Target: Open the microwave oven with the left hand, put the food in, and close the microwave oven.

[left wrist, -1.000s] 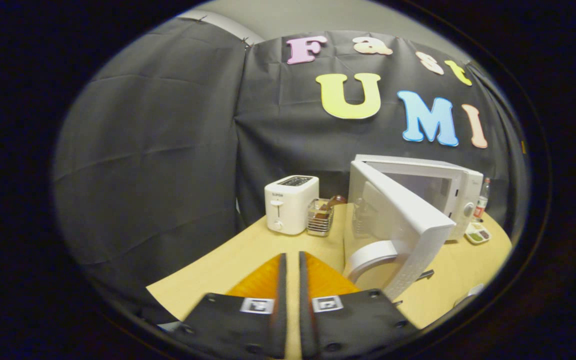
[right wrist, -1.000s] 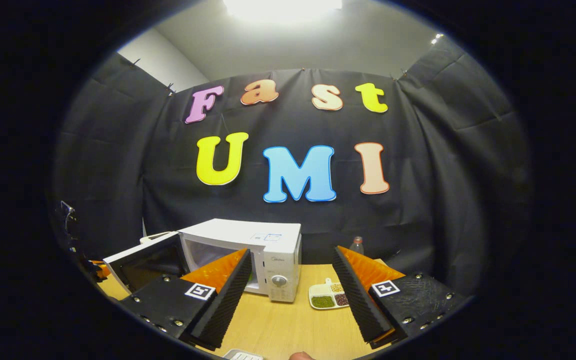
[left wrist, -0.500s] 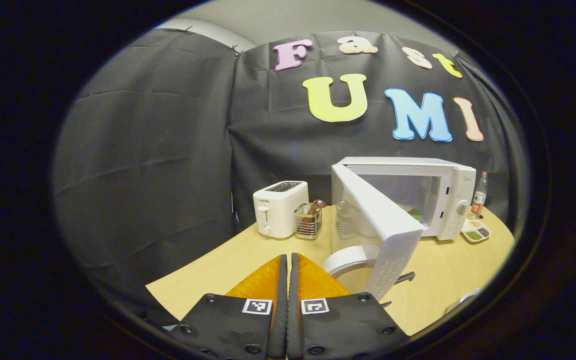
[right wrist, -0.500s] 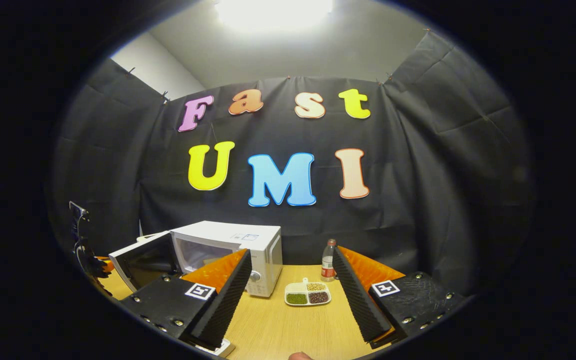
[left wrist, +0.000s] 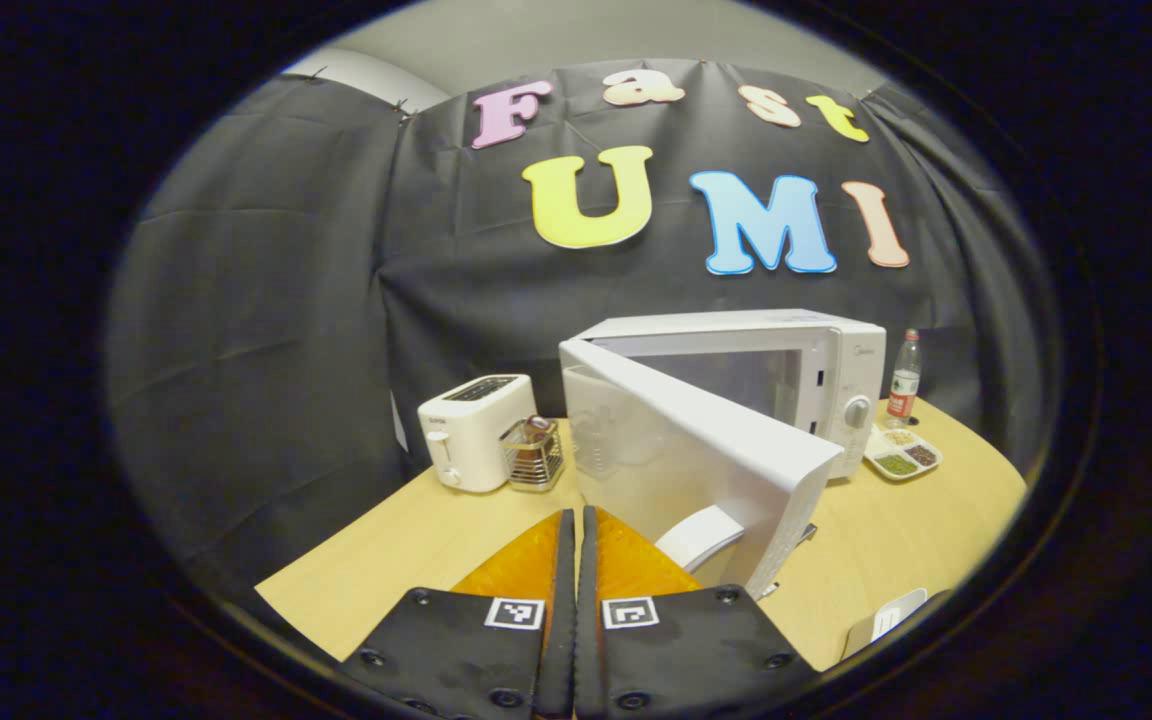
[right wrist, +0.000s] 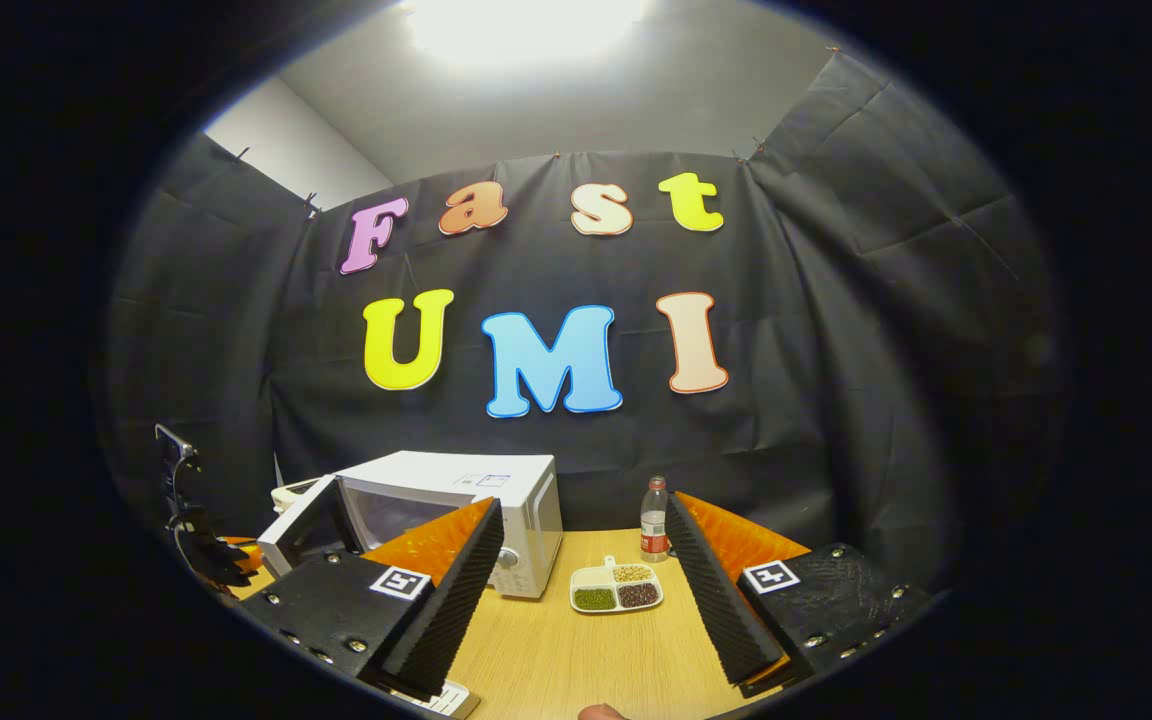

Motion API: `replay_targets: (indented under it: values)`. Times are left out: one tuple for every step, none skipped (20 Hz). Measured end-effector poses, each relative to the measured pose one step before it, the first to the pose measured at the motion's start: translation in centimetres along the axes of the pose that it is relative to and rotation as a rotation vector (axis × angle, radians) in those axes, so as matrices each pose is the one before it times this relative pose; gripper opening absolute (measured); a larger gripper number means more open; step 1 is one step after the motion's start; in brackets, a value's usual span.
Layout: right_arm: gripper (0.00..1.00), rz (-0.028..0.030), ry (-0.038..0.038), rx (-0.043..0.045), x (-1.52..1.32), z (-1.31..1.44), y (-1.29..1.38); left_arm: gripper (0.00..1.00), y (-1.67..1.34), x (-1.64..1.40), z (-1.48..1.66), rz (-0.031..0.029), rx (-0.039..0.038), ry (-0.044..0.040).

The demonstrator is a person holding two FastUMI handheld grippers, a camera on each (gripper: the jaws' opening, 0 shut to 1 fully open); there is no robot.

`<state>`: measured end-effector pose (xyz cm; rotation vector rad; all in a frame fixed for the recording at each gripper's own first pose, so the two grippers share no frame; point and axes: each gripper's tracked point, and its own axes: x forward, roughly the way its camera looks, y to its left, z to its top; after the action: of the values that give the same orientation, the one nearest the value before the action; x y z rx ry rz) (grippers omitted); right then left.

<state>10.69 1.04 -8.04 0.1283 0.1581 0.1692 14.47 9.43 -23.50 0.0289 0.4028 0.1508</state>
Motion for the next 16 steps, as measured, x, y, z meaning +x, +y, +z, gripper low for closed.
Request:
replay_targets:
  values:
    - [0.98,-0.00316,-0.00265,-0.00291,0.381,0.259,0.357,0.07,-0.956,0.443,0.299,-0.02619,0.00448,-0.00330]
    - [0.98,-0.00490,-0.00085,-0.00437,0.306,0.087,0.190,0.07,-0.944,0.364,0.102,-0.02872,0.00228,0.00101]
    - [0.98,-0.00205,-0.00840,-0.00370,0.264,0.334,0.367,0.07,-0.970,0.495,0.228,-0.03175,0.00236,-0.00167]
    - [0.98,-0.00395,-0.01037,-0.00746,0.356,0.407,0.445,0.07,-0.962,0.446,0.361,-0.03327,0.00471,-0.00366]
    - [0.98,-0.00728,-0.00737,-0.01007,0.379,0.192,0.217,0.07,-0.906,0.530,0.303,-0.03125,0.00703,-0.00171]
    - [0.98,-0.00547,0.00129,-0.00756,0.415,-0.137,0.289,0.07,-0.742,0.525,0.162,-0.02974,0.00778,-0.00331]
    - [0.98,-0.00415,0.00413,-0.00233,0.301,-0.158,0.361,0.07,-0.677,0.577,0.216,-0.02805,0.00431,-0.00327]
    - [0.98,-0.00794,-0.00094,0.00053,0.282,0.022,0.337,0.07,-0.689,0.566,0.331,-0.02719,0.00117,-0.00284]
    - [0.98,-0.00771,-0.00016,0.00100,0.267,0.028,0.223,0.07,-0.590,0.689,0.167,-0.02586,-0.00057,-0.00045]
    - [0.98,-0.00695,0.00299,-0.00128,0.286,-0.086,0.443,0.07,-0.594,0.676,0.128,-0.02525,0.00136,0.00042]
    - [0.98,-0.00692,0.00338,-0.00409,0.284,-0.133,0.305,0.07,-0.412,0.720,0.369,-0.02366,0.00233,-0.00305]
    - [0.98,-0.00679,0.00221,-0.00465,0.164,-0.104,0.280,0.07,-0.180,0.668,0.217,-0.01616,0.00639,-0.00391]
    - [0.98,-0.00931,0.00259,-0.00482,0.162,-0.117,0.215,0.07,-0.057,0.700,0.224,-0.01787,0.00819,-0.00254]
    - [0.98,-0.00905,0.00337,-0.00386,0.221,-0.114,0.124,0.07,-0.346,0.482,0.212,-0.02212,0.00033,-0.00351]
    - [0.98,-0.00966,0.00227,-0.00272,0.174,-0.073,0.229,0.07,-0.135,0.731,0.422,-0.01747,0.00001,-0.00467]
    - [0.98,-0.01117,0.00338,-0.00381,0.146,-0.167,0.115,0.07,0.078,0.623,0.168,-0.01302,0.00390,-0.00396]
